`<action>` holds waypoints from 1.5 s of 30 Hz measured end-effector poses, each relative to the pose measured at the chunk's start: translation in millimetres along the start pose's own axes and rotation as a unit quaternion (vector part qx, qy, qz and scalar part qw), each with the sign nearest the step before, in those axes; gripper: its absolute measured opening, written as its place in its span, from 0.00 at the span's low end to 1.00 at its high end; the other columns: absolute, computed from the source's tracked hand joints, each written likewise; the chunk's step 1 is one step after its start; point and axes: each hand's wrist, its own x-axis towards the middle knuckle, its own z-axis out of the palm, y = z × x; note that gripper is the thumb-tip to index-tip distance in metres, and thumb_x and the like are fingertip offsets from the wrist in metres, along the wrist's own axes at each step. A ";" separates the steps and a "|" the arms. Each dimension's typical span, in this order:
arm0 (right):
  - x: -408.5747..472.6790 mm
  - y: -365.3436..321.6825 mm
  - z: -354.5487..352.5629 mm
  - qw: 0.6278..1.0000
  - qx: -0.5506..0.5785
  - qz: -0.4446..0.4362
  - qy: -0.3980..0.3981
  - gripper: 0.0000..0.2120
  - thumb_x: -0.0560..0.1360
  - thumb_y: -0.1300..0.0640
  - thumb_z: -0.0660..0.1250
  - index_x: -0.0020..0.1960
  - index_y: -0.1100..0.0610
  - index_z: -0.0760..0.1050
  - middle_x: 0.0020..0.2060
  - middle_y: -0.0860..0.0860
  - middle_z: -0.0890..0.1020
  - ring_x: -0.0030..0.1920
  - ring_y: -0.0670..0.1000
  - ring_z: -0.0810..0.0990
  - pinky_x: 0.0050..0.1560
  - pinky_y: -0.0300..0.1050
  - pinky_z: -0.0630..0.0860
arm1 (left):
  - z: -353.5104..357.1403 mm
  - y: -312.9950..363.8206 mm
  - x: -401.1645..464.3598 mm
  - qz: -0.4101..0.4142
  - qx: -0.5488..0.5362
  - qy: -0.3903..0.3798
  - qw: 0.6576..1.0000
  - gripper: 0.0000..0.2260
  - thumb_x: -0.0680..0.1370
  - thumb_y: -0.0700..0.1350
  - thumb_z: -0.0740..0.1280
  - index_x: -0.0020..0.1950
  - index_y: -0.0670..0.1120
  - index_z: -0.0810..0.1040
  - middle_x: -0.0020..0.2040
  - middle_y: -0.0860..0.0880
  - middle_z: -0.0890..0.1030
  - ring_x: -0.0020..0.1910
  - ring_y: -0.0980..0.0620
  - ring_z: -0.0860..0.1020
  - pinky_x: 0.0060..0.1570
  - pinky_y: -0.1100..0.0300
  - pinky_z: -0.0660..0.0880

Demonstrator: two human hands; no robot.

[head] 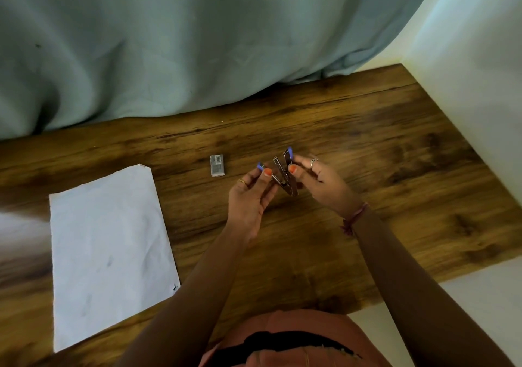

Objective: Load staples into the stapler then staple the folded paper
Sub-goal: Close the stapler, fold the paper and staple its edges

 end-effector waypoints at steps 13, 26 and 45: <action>-7.2 3.8 10.9 0.948 0.289 0.109 -0.073 0.15 0.72 0.48 0.66 0.58 0.47 0.79 0.50 0.50 0.82 0.50 0.49 0.81 0.51 0.51 0.80 | -3.1 -2.3 -0.4 0.000 0.000 -0.020 1.000 0.08 0.76 0.36 0.67 0.53 0.42 0.81 0.50 0.45 0.85 0.51 0.50 0.83 0.44 0.62 0.79; -7.5 8.5 13.8 0.936 0.302 0.144 -0.112 0.18 0.73 0.50 0.65 0.61 0.51 0.75 0.55 0.53 0.82 0.57 0.54 0.81 0.54 0.53 0.79 | 2.7 0.2 -15.2 0.023 0.092 -0.102 0.990 0.12 0.73 0.44 0.70 0.55 0.46 0.82 0.53 0.45 0.84 0.53 0.48 0.83 0.48 0.59 0.79; -13.7 22.9 30.7 0.900 0.382 0.192 -0.083 0.13 0.79 0.64 0.58 0.62 0.60 0.70 0.46 0.54 0.79 0.43 0.49 0.80 0.51 0.45 0.78 | -27.9 -6.4 -10.2 0.163 0.524 0.016 0.836 0.18 0.76 0.45 0.70 0.66 0.48 0.75 0.58 0.48 0.74 0.54 0.55 0.77 0.50 0.67 0.73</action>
